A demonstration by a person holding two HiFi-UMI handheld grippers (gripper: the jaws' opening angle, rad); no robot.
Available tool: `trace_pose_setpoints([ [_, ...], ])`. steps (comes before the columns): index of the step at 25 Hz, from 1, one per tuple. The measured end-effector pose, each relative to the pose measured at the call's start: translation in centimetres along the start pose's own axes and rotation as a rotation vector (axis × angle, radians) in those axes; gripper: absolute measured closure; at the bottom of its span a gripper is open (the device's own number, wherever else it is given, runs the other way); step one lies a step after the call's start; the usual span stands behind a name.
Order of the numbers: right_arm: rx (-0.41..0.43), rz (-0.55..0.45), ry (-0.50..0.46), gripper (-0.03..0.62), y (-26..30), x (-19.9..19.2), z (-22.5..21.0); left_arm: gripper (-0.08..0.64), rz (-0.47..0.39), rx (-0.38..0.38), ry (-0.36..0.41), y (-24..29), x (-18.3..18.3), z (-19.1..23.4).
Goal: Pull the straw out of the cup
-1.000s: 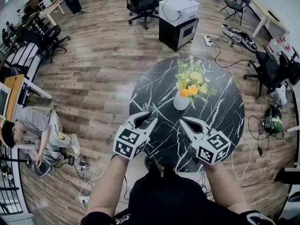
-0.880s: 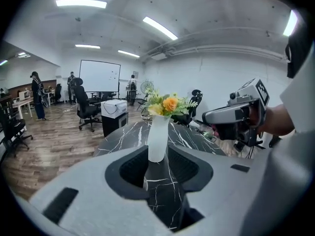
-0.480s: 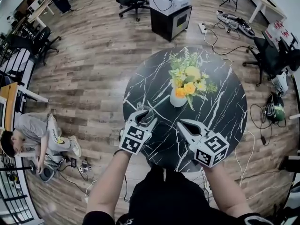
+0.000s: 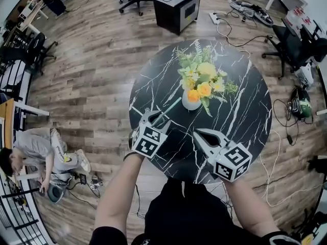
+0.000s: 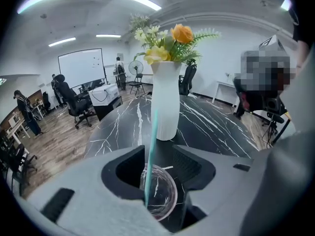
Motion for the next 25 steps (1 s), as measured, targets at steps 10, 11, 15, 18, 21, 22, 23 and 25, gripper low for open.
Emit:
trace_pose_setpoints([
  [10, -0.033, -0.014, 0.021, 0.586, -1.2, -0.5, -0.7, 0.439, 0.097, -0.014, 0.053, 2.0, -1.0, 0.5],
  [11, -0.036, -0.015, 0.025, 0.586, -1.3, -0.6, -0.7, 0.448, 0.102, -0.015, 0.053, 2.1, -1.2, 0.5],
  [15, -0.042, -0.019, 0.035, 0.586, -1.5, -0.9, -0.8, 0.501, 0.111, -0.005, 0.055, 2.0, -1.2, 0.6],
  [18, -0.038, -0.017, 0.034, 0.586, -1.7, -0.9, -0.6, 0.531, 0.114, 0.005, 0.059, 1.9, -1.3, 0.6],
  [21, -0.030, -0.020, 0.027, 0.586, -1.9, -0.3, -0.2, 0.531, 0.099, 0.007, 0.030, 1.2, -0.6, 0.4],
  [22, -0.027, -0.023, 0.023, 0.586, -1.9, 0.1, 0.0, 0.531, 0.082, 0.011, 0.010, 0.9, 0.0, 0.5],
  [23, -0.024, -0.028, 0.017, 0.586, -2.0, 0.5, 0.2, 0.532, 0.059, 0.018, -0.011, 0.4, 0.8, 0.5],
  [25, -0.020, -0.039, 0.003, 0.586, -2.0, 1.5, 0.6, 0.532, 0.013, 0.033, -0.033, -0.6, 2.7, 0.6],
])
Point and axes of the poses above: the fingertips, and each gripper's own axes: y forward along the fingers, z to its left, x out of its top, the point moved 6 cm from there along -y, backward along the fingers, and after that the axes turned 14 degrees about -z, right-handed, at the moved point
